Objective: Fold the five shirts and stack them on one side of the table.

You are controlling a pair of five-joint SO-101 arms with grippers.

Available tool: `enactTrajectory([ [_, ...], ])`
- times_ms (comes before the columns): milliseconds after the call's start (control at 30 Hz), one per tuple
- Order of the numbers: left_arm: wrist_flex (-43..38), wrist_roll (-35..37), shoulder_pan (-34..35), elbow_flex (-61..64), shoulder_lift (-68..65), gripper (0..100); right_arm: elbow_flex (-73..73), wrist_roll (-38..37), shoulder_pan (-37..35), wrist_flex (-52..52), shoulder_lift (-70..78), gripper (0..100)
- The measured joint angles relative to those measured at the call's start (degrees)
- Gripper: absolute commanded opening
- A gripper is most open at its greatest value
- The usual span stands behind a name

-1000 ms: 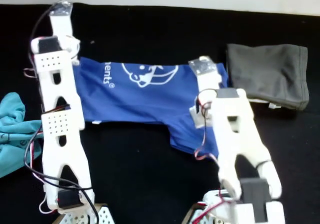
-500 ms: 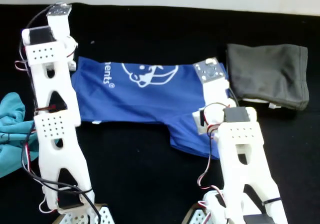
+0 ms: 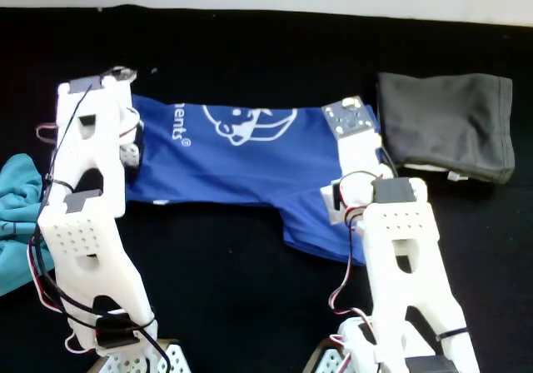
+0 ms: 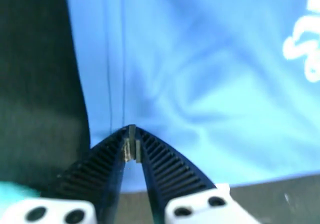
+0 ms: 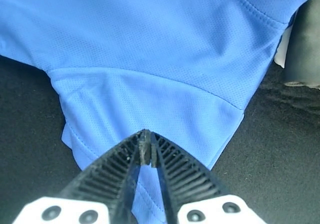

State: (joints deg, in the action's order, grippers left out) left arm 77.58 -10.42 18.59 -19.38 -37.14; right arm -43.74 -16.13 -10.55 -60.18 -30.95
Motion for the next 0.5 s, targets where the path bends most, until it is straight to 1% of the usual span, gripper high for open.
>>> enactTrajectory([
  [100,-3.8,0.0,0.0,0.0,0.0,1,-0.2,0.0,0.0,0.0,2.1,0.5],
  [200,-4.8,0.0,0.0,-2.3,0.0,1,-0.3,0.0,0.0,0.0,4.7,0.5],
  [300,-4.8,0.0,0.0,-4.0,0.0,1,-0.3,0.0,0.0,0.0,6.6,0.5],
  [500,-1.8,0.0,0.0,-4.1,0.2,1,-0.3,0.0,0.0,0.0,7.7,0.5],
])
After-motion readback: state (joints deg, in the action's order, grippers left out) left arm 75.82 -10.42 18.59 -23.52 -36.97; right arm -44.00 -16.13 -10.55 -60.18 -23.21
